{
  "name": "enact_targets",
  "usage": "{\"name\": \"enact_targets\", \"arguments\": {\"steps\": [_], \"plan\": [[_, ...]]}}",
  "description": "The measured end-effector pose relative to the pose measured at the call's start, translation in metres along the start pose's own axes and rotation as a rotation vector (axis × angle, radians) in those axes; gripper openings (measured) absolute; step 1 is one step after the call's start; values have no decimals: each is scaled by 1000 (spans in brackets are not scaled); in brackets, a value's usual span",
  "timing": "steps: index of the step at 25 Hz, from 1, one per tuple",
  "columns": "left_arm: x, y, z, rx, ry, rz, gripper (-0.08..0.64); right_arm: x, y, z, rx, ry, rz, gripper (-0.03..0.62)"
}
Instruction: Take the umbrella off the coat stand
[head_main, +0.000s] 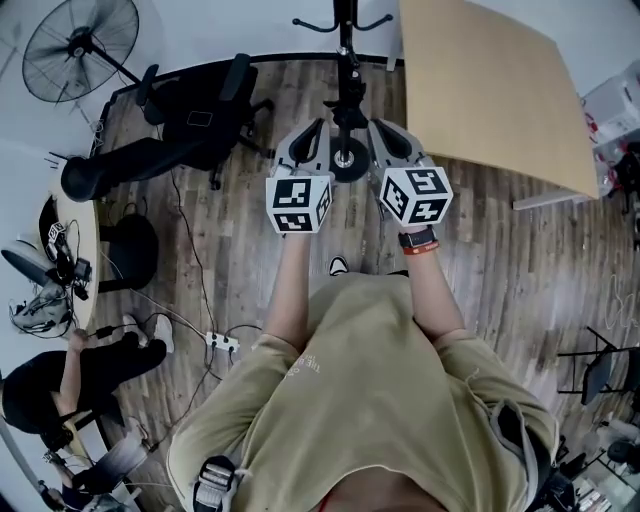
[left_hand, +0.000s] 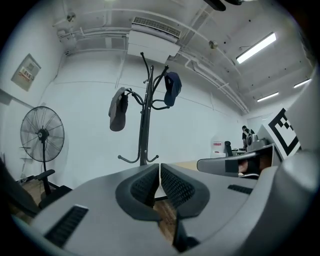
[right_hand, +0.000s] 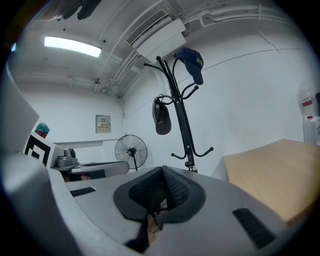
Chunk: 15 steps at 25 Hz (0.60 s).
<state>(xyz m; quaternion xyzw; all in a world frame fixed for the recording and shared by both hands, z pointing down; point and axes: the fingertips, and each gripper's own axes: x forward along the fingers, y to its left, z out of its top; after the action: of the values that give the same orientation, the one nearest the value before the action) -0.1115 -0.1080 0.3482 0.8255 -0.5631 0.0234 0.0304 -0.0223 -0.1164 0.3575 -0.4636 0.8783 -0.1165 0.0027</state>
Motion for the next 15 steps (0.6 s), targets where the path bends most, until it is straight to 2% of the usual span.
{"name": "enact_targets", "arguments": {"steps": [4,9,15], "plan": [[17,10,-7,-6,8,-65,31,14,-10,-1,5,-7,-60,15],[38,20,-20,-16,12,-116,31,33,-23,-8,9,5,-96,15],[81,26,-41,-20,28,-175,31,68,-47,-24,20,23,-82,15]]}}
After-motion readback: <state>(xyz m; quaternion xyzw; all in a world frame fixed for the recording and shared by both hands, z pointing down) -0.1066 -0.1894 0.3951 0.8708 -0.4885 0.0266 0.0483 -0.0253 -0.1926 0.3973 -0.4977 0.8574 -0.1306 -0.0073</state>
